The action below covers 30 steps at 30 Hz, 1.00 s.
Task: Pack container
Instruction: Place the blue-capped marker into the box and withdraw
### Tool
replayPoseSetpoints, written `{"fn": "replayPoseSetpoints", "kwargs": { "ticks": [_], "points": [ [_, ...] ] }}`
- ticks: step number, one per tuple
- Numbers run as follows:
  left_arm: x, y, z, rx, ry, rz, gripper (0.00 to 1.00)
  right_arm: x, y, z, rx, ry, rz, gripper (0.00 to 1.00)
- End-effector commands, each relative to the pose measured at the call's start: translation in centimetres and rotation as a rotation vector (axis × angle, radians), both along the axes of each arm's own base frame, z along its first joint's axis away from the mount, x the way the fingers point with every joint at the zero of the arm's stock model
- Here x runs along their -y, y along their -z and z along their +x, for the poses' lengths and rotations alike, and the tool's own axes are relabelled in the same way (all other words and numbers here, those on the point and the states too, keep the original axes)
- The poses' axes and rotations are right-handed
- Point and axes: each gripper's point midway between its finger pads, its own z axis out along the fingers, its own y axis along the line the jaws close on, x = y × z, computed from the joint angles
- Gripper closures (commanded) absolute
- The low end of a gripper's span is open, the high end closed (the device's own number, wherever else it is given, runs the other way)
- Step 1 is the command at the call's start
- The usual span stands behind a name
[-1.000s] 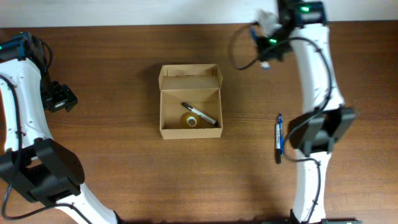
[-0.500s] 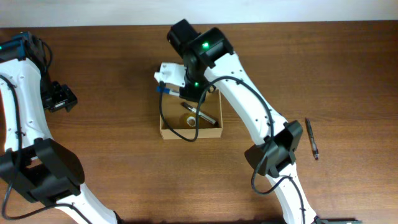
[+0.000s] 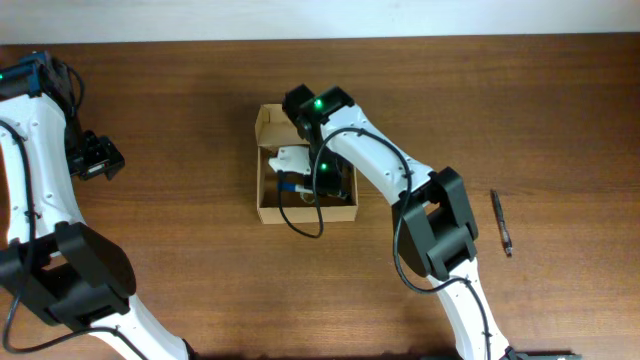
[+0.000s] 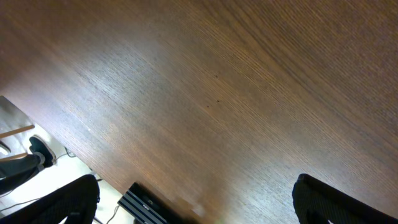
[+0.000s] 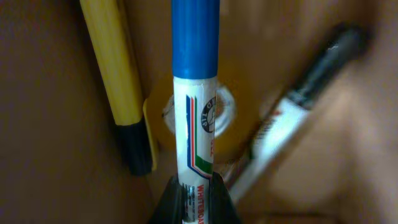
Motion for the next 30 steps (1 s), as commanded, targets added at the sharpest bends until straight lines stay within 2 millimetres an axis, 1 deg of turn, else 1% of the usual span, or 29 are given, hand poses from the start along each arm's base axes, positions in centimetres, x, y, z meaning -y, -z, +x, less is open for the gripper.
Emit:
{"fn": "replayPoseSetpoints", "kwargs": {
  "ticks": [1,2,5,8,11,13,15,17,18,19,20,21,23,24,26,27,28,29,30],
  "points": [
    [-0.2,0.3,-0.1,-0.011,0.004,-0.009,0.0,-0.1,0.0,0.3,0.011,0.019,0.003,0.63],
    [-0.1,0.3,-0.1,-0.01,0.004,-0.009,0.0,-0.1,-0.2,0.4,0.018,0.026,0.002,0.58],
    [-0.2,0.3,-0.1,-0.011,0.004,-0.009,0.0,-0.4,-1.7,1.1,0.042,0.068,0.007,0.57],
    [-0.2,0.3,-0.1,-0.011,0.004,-0.009,0.0,-0.6,-4.7,2.0,0.091,0.127,0.014,0.57],
    [-0.2,0.3,-0.1,-0.011,0.004,-0.009,0.0,-0.1,-9.4,4.1,0.223,0.26,-0.001,0.56],
    [-0.1,0.3,-0.1,-0.01,0.004,-0.009,0.0,0.1,-13.2,5.4,0.322,0.36,0.036,0.53],
    [-0.2,0.3,-0.1,-0.011,0.004,-0.009,0.0,0.3,-17.6,5.9,0.414,0.409,0.099,0.49],
    [-0.2,0.3,-0.1,-0.011,0.004,-0.009,0.0,1.1,-21.6,5.6,0.495,0.447,0.151,0.47],
    [-0.2,0.3,-0.1,-0.011,0.004,-0.009,0.0,1.9,-23.6,5.3,0.537,0.477,0.166,0.48],
    [-0.2,0.3,-0.1,-0.011,0.004,-0.009,0.0,2.6,-25.0,5.1,0.565,0.508,0.179,0.48],
    [-0.1,0.3,-0.1,-0.01,0.004,-0.009,0.0,3.7,-26.8,4.8,0.598,0.562,0.2,0.5],
    [-0.2,0.3,-0.1,-0.011,0.004,-0.009,0.0,4.9,-28.5,4.5,0.626,0.603,0.223,0.55],
    [-0.2,0.3,-0.1,-0.011,0.004,-0.009,0.0,7.4,-30.8,4.0,0.66,0.681,0.257,0.57],
    [-0.2,0.3,-0.1,-0.011,0.004,-0.009,0.0,9.3,-32.1,3.9,0.684,0.74,0.276,0.57],
    [-0.2,0.3,-0.1,-0.011,0.004,-0.009,0.0,12.8,-33.3,3.8,0.719,0.841,0.289,0.56],
    [-0.1,0.3,-0.1,-0.01,0.004,-0.009,0.0,14.6,-33.4,3.8,0.732,0.894,0.287,0.56],
    [-0.2,0.3,-0.1,-0.011,0.004,-0.009,0.0,17.2,-33.2,3.9,0.742,0.989,0.282,0.53],
    [-0.2,0.3,-0.1,-0.011,0.004,-0.009,0.0,18.8,-32.8,4.0,0.743,1.047,0.274,0.53],
    [-0.1,0.3,-0.1,-0.01,0.004,-0.009,0.0,21.5,-31.4,4.0,0.726,1.157,0.246,0.53]
  ]
}}
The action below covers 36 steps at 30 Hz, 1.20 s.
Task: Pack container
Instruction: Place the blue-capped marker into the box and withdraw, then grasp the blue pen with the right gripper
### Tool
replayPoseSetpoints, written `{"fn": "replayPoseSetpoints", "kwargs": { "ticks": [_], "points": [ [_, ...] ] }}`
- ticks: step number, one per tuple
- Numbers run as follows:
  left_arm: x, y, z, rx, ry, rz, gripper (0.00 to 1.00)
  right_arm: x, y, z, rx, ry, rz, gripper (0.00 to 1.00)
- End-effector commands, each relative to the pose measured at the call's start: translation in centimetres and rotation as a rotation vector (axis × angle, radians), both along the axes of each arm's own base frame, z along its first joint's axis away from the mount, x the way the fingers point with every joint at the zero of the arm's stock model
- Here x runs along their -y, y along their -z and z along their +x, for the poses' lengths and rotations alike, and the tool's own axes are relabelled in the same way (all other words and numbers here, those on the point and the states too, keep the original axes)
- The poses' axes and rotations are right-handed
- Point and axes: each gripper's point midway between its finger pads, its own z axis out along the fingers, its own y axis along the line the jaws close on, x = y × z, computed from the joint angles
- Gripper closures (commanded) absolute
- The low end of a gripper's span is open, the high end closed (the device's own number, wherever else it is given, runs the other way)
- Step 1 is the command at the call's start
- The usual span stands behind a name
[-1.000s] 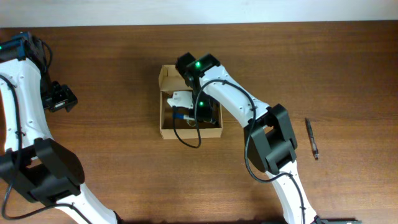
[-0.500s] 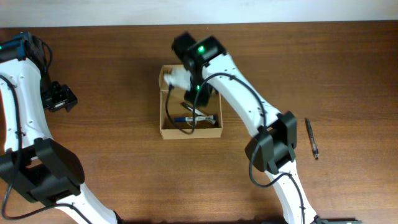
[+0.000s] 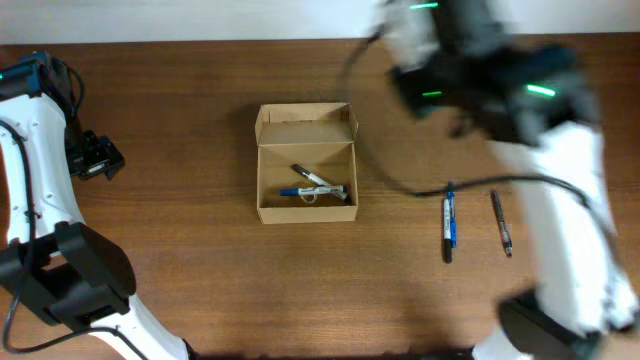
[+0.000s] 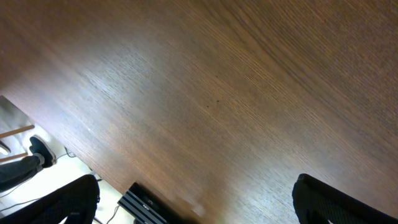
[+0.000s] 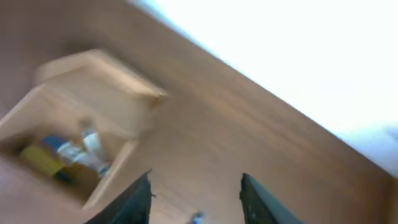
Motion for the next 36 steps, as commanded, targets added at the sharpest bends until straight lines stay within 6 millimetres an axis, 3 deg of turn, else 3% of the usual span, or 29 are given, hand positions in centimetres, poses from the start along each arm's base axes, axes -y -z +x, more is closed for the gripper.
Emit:
{"fn": "replayPoseSetpoints", "kwargs": {
  "ticks": [1,2,4,7,10,15,21,36],
  "points": [
    [-0.2,0.3,-0.1,-0.011,0.004,-0.008,0.0,6.8,5.3,0.2,-0.136,0.306,0.07,0.52],
    [-0.2,0.3,-0.1,-0.011,0.004,-0.008,0.0,8.7,7.5,-0.2,-0.204,0.386,0.094,0.5],
    [-0.2,0.3,-0.1,-0.011,0.004,-0.009,0.0,10.4,12.3,-1.6,-0.378,0.463,0.158,0.49],
    [-0.2,0.3,-0.1,-0.011,0.004,-0.009,0.0,10.0,19.0,-3.1,-0.591,0.463,0.266,0.53],
    [-0.2,0.3,-0.1,-0.011,0.004,-0.008,0.0,9.8,23.5,-4.4,-0.677,0.492,0.259,0.53],
    [-0.2,0.3,-0.1,-0.011,0.004,-0.008,0.0,8.5,28.6,-6.7,-0.771,0.509,0.243,0.53],
    [-0.2,0.3,-0.1,-0.011,0.004,-0.009,0.0,7.5,32.2,-8.5,-0.819,0.488,0.219,0.53],
    [-0.2,0.3,-0.1,-0.011,0.004,-0.008,0.0,7.6,35.8,-10.2,-0.84,0.516,0.225,0.56]
  ]
}}
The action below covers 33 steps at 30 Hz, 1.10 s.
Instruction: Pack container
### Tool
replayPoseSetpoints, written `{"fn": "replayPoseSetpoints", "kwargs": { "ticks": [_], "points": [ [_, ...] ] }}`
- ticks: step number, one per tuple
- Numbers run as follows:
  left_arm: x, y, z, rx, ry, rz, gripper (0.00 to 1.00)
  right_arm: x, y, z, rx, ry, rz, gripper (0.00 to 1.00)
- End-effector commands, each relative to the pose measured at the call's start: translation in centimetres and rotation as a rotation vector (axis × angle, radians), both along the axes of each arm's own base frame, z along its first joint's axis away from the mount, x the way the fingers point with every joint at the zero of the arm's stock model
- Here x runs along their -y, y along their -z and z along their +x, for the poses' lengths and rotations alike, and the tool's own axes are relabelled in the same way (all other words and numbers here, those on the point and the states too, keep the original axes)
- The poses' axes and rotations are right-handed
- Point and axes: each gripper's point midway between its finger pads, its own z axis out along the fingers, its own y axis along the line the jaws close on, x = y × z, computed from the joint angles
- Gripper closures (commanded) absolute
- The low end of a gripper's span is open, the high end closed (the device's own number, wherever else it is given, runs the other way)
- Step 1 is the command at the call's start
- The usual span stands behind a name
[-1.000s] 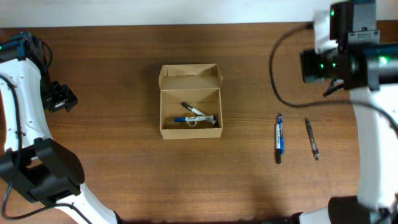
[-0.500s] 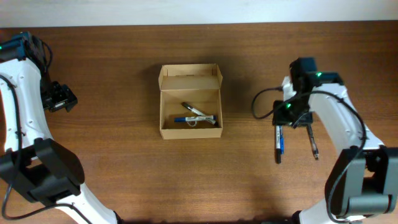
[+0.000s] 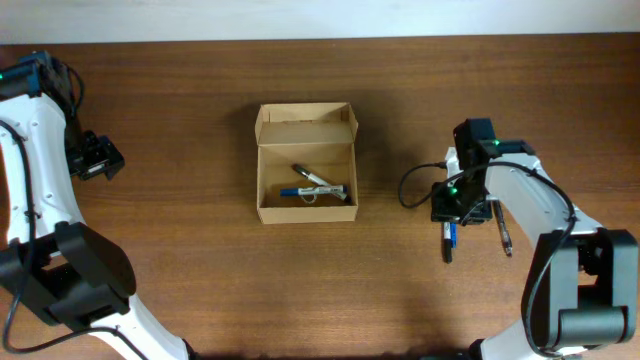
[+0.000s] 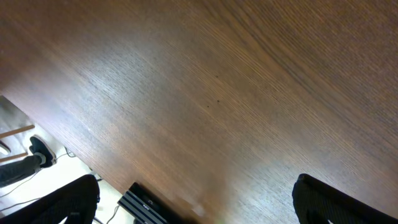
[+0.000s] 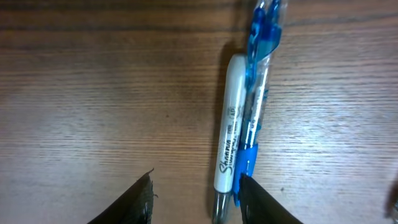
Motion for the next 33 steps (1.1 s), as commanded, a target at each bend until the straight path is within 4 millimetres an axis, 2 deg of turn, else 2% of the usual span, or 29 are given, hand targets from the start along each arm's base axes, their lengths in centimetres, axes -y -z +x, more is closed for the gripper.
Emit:
{"fn": "replayPoseSetpoints", "kwargs": {
  "ticks": [1,9,18,28,33],
  "points": [
    [-0.1,0.3,-0.1,-0.011,0.004,-0.009,0.0,-0.2,0.0,-0.2,0.014,0.007,0.007,0.55],
    [-0.1,0.3,-0.1,-0.011,0.004,-0.009,0.0,-0.2,0.5,0.4,0.045,0.022,0.007,0.55],
    [-0.1,0.3,-0.1,-0.011,0.004,-0.009,0.0,-0.2,1.6,0.1,0.048,0.033,0.007,0.55],
    [-0.1,0.3,-0.1,-0.011,0.004,-0.009,0.0,-0.1,4.1,-0.6,-0.027,0.033,-0.004,0.58],
    [-0.1,0.3,-0.1,-0.011,0.004,-0.009,0.0,0.0,4.7,-0.7,-0.041,0.033,-0.009,0.58]
  ]
}}
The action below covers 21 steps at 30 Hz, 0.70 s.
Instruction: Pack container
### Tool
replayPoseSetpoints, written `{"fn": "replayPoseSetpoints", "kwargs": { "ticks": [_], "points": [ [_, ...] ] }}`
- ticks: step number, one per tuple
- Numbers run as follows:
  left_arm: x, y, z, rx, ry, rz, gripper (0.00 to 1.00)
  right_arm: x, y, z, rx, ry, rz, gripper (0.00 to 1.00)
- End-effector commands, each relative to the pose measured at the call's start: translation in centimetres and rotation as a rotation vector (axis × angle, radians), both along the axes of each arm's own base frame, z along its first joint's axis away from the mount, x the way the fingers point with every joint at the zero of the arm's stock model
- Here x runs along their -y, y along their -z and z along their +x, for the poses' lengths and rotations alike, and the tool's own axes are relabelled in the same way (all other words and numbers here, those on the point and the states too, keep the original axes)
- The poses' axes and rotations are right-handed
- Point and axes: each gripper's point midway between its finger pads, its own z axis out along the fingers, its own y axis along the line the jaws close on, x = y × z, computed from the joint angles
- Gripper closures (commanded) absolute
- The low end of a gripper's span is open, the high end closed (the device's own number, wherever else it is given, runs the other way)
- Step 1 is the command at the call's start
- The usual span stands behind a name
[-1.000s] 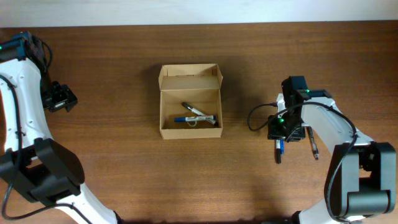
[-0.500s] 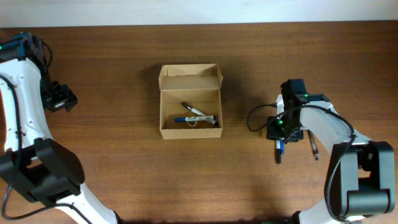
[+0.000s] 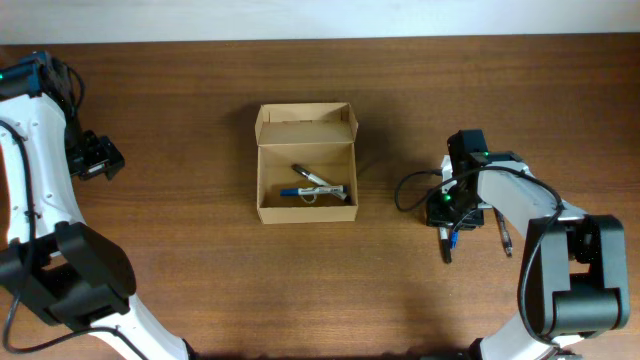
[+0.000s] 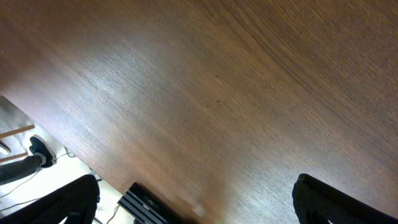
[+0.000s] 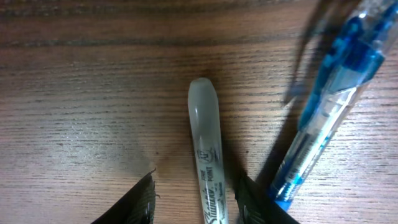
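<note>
The open cardboard box (image 3: 261, 182) stands mid-table with a blue-capped marker (image 3: 300, 192) and other pens inside. To its right, a grey Sharpie marker (image 5: 207, 152) lies on the wood beside a translucent blue pen (image 5: 333, 109). My right gripper (image 5: 193, 200) is open and low over the table. Its fingers stand on either side of the Sharpie, the right one between it and the blue pen. In the overhead view the right gripper (image 3: 446, 212) covers the pair's upper ends. My left gripper (image 4: 196, 202) is open over bare wood at the far left.
A dark pen (image 3: 502, 226) lies just right of the pair. The box's lid flap (image 3: 305, 112) stands open at its far side. The left arm (image 3: 40, 120) hangs by the table's left edge, where the floor shows.
My right gripper, which was open and higher above the Sharpie and blue pen, is now lower, with the Sharpie between its fingers. The left arm has not moved.
First my right gripper was inside the box, shut on the blue-capped marker. Then that marker lay in the box and the arm was away to the right, open. It then hovered over the Sharpie and blue pen, and now straddles the Sharpie.
</note>
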Motion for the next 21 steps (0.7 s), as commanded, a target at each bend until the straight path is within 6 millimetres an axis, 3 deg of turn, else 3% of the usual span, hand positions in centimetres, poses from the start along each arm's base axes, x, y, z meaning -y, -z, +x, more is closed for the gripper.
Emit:
{"fn": "replayPoseSetpoints", "kwargs": {
  "ticks": [1,4,5,12,16,18,19,21],
  "points": [
    [-0.2,0.3,-0.1,-0.011,0.004,-0.009,0.0,0.1,1.4,-0.9,-0.047,0.006,-0.012,0.58],
    [-0.2,0.3,-0.1,-0.011,0.004,-0.008,0.0,0.1,1.4,-0.8,-0.047,0.005,-0.012,0.9],
    [-0.2,0.3,-0.1,-0.011,0.004,-0.008,0.0,0.1,1.4,-0.8,-0.047,0.005,-0.012,0.95],
    [-0.2,0.3,-0.1,-0.011,0.004,-0.008,0.0,0.3,1.2,-0.5,-0.04,0.023,-0.024,0.96],
    [-0.2,0.3,-0.1,-0.011,0.004,-0.008,0.0,-1.8,-2.6,1.8,0.009,-0.047,0.061,0.96],
    [-0.2,0.3,-0.1,-0.011,0.004,-0.008,0.0,-3.0,-5.8,3.6,0.066,-0.076,0.08,0.96],
    [-0.2,0.3,-0.1,-0.011,0.004,-0.008,0.0,-4.0,-8.8,5.1,0.123,-0.126,0.083,0.96],
    [-0.2,0.3,-0.1,-0.011,0.004,-0.009,0.0,-5.8,-12.9,6.9,0.207,-0.231,0.085,0.96]
  ]
}}
